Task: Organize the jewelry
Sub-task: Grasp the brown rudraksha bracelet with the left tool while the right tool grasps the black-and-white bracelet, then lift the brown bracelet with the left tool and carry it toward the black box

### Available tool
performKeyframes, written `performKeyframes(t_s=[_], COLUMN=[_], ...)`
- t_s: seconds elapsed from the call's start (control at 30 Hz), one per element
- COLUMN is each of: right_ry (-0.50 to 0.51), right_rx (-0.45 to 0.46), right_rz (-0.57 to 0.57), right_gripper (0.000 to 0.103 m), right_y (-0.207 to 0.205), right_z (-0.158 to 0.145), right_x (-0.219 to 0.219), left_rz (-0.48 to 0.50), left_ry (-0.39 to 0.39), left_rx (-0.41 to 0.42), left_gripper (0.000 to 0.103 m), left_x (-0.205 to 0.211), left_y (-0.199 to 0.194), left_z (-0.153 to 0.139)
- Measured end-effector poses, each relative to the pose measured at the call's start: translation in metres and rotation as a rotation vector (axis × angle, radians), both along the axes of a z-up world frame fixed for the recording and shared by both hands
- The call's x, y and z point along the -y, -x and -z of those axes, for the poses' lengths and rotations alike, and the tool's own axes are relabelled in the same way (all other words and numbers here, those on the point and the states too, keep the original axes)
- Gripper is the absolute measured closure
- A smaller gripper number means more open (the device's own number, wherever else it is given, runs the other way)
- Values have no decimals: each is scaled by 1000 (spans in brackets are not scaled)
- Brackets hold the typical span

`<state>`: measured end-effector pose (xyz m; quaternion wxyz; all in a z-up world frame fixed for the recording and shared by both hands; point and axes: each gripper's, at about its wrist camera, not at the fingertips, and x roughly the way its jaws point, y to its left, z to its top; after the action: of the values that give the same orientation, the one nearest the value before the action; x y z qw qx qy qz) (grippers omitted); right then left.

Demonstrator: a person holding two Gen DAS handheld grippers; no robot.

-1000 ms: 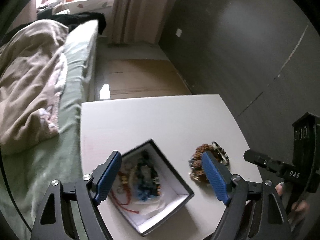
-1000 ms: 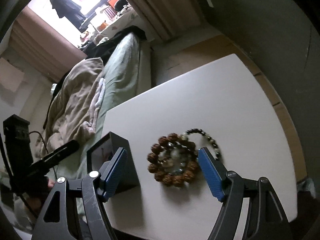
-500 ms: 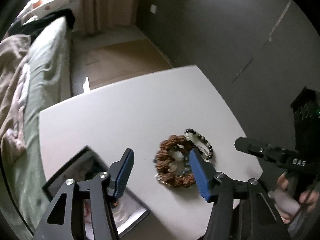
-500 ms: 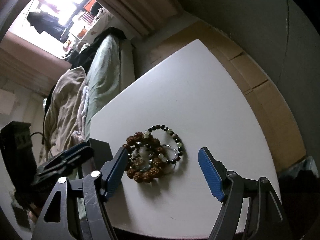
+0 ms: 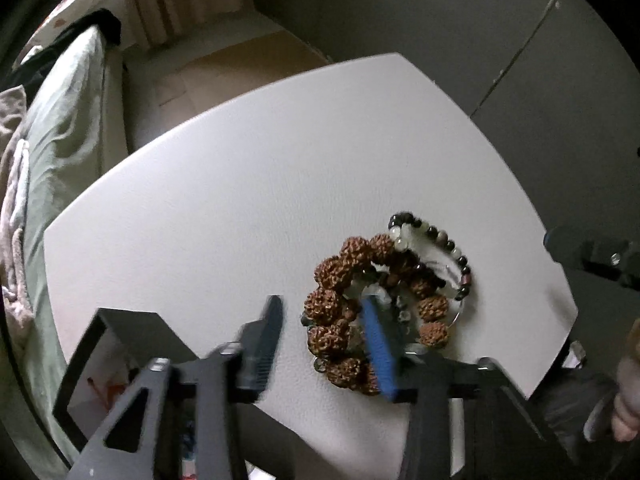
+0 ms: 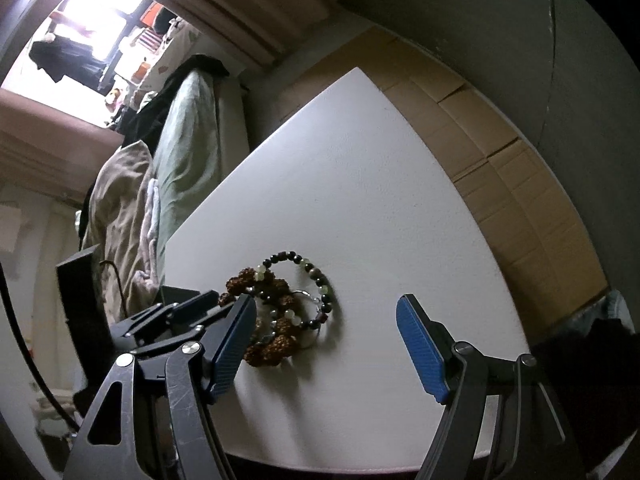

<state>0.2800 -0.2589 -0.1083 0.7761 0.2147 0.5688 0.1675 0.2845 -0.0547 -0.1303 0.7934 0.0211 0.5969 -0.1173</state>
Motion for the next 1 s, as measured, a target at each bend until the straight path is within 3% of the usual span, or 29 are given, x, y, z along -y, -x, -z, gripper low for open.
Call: performKeyframes(t_s=[0.13, 0.33, 0.6, 0.77, 1.0], right_ry=[-1, -8, 18, 50, 205], right_rx=[2, -11, -14, -10, 28], right_rz=[-19, -50, -95, -105, -38], right_gripper=[29, 31, 53, 57, 57], right_y=[-1, -4, -5, -8, -17], right_z=[0, 6, 16, 20, 19], right_x=[-10, -30, -52, -61, -52], left_rz=[-8, -8, -16, -26, -59], left_ry=[40, 151, 240, 257, 282], left_rx=[21, 96, 167, 205, 227], left_gripper=[84, 84, 84, 84, 84], left_x=[-5, -16, -33, -43, -61], left_y=[2, 17, 32, 41, 45], left_z=[-5, -35, -66, -81, -90])
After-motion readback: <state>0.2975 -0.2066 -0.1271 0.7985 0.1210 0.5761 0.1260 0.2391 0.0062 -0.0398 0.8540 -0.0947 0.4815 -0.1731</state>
